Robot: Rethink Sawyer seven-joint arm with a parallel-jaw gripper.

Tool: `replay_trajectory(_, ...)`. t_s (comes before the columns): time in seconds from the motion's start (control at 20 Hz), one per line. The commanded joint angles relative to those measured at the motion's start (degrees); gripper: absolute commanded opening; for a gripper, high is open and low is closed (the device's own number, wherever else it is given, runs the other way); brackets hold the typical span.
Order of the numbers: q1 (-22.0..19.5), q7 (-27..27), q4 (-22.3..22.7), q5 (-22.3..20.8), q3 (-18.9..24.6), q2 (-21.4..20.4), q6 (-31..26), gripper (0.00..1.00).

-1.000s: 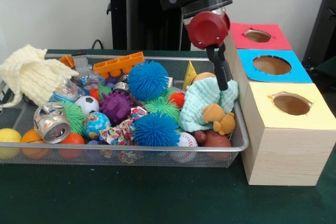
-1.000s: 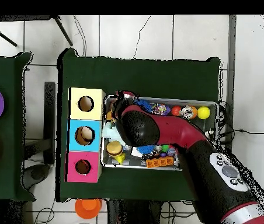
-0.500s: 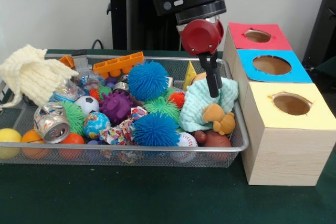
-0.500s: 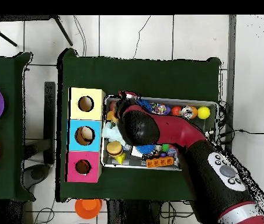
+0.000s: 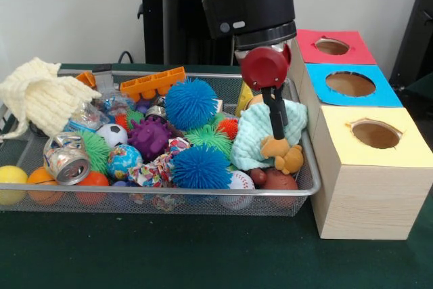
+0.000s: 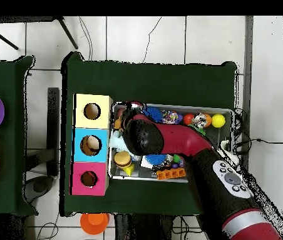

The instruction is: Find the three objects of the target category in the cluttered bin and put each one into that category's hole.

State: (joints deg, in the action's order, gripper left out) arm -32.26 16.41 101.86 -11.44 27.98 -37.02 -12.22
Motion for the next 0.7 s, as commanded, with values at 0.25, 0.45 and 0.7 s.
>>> replay_trajectory(0.25,0.8,12.1,-3.5,-3.5,-5.0,3.6,2.9,1.0)
replay_trajectory(0.45,2.0,11.9,-4.5,-3.9,-7.2,4.1,2.2,1.0)
replay_trajectory(0.7,3.5,11.8,-4.6,-3.0,-8.9,4.8,-0.7,1.0)
